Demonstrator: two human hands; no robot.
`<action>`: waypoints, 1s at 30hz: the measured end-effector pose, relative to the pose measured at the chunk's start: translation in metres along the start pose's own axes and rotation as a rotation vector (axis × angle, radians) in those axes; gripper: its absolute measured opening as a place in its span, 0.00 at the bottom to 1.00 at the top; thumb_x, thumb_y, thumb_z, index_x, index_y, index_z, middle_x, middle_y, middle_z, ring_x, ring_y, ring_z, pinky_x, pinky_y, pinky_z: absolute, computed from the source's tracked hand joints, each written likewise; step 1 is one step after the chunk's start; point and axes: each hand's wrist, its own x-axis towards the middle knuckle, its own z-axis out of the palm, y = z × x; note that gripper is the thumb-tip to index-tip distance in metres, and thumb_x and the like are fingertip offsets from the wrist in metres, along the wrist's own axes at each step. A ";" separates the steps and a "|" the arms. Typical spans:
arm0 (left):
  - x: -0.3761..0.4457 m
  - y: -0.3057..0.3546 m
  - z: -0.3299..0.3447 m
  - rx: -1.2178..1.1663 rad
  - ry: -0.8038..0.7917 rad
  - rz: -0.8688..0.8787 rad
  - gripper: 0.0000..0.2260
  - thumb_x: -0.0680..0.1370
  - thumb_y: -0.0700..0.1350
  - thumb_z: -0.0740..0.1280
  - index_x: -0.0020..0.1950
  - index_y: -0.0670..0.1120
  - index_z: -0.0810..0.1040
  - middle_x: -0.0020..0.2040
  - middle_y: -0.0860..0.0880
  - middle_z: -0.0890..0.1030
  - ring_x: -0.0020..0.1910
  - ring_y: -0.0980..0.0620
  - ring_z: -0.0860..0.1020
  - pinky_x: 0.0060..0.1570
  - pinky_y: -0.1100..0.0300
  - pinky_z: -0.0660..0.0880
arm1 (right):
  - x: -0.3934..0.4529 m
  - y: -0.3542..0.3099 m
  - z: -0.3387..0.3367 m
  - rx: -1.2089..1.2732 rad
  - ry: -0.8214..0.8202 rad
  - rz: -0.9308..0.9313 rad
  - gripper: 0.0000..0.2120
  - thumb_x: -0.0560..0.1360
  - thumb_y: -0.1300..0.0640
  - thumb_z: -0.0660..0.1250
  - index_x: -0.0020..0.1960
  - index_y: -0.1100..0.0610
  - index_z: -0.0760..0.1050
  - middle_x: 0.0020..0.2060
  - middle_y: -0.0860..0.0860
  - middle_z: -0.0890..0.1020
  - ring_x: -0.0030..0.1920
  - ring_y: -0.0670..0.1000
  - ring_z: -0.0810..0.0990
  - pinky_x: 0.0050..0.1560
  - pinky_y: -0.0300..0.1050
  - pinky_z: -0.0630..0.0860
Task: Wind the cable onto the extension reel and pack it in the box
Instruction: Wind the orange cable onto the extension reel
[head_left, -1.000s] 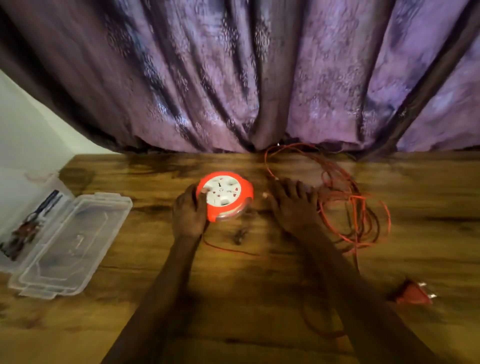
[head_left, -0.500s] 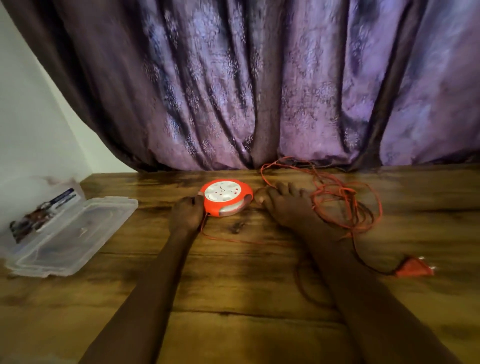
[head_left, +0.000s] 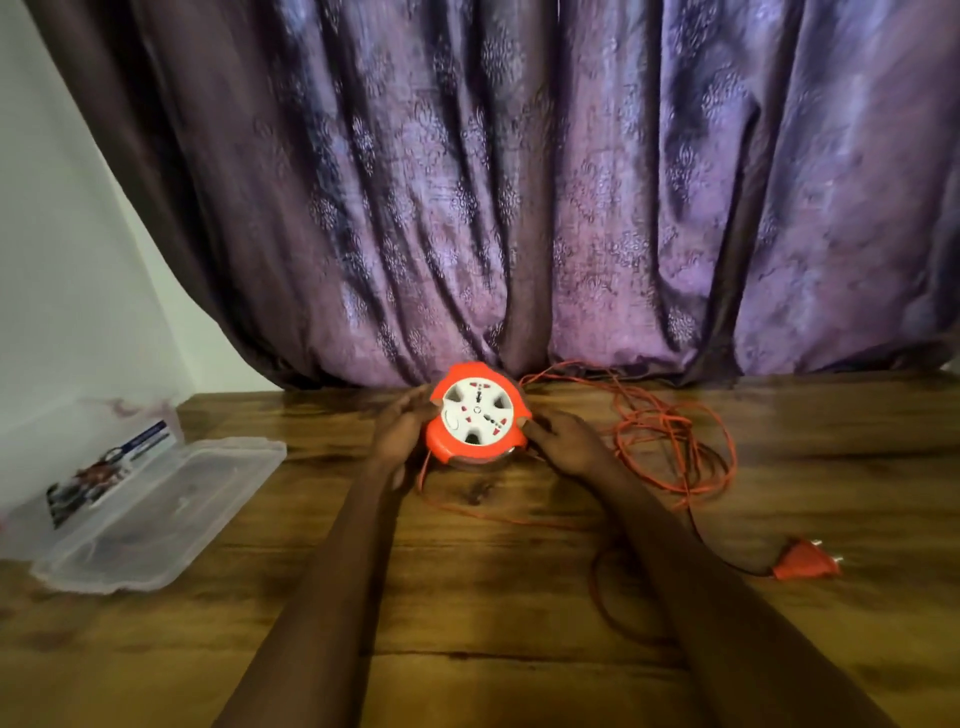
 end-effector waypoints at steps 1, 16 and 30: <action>0.002 0.000 0.002 -0.051 -0.010 0.005 0.19 0.77 0.32 0.67 0.68 0.37 0.76 0.64 0.35 0.80 0.65 0.35 0.77 0.69 0.39 0.72 | 0.003 0.001 0.000 0.136 0.035 0.014 0.16 0.80 0.50 0.65 0.64 0.57 0.78 0.58 0.56 0.83 0.59 0.56 0.81 0.61 0.53 0.75; -0.005 -0.004 0.020 0.111 0.030 0.243 0.15 0.79 0.37 0.69 0.66 0.39 0.76 0.48 0.47 0.81 0.41 0.58 0.78 0.42 0.63 0.76 | 0.010 -0.015 -0.029 0.811 0.261 0.031 0.13 0.77 0.60 0.71 0.59 0.61 0.76 0.44 0.53 0.86 0.34 0.44 0.83 0.31 0.40 0.76; -0.022 -0.001 0.019 -0.093 -0.062 0.049 0.03 0.79 0.42 0.70 0.45 0.46 0.81 0.46 0.42 0.85 0.44 0.45 0.81 0.46 0.48 0.81 | -0.043 -0.003 -0.080 -0.193 0.312 -0.001 0.23 0.78 0.49 0.67 0.70 0.55 0.72 0.64 0.57 0.79 0.64 0.58 0.77 0.63 0.45 0.72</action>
